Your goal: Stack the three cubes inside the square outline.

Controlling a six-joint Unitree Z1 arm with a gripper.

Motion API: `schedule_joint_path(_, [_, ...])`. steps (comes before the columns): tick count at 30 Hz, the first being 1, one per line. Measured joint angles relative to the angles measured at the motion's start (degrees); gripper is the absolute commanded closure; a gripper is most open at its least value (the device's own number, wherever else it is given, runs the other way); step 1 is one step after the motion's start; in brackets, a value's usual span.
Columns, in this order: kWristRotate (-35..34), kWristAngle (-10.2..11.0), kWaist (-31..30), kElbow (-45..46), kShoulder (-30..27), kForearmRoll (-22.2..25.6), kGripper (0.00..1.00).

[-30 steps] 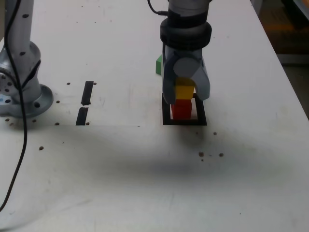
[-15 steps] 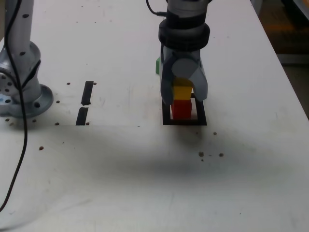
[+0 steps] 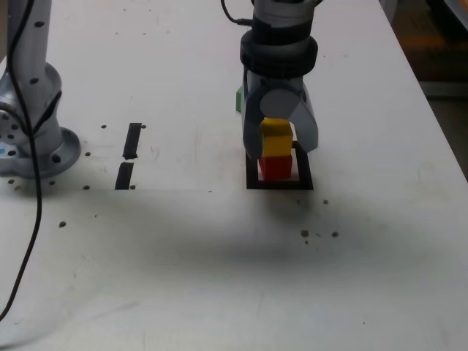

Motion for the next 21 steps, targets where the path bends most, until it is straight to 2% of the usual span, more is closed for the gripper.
schedule_joint_path(13, [-0.05, 0.24, 0.01, 0.62, -0.68, 0.94, 0.29])
schedule_joint_path(17, [-0.75, 1.31, 0.01, 0.75, -3.71, 3.79, 0.23])
schedule_joint_path(21, [-1.49, 3.2, 0.08, 0.75, -7.57, 7.29, 0.11])
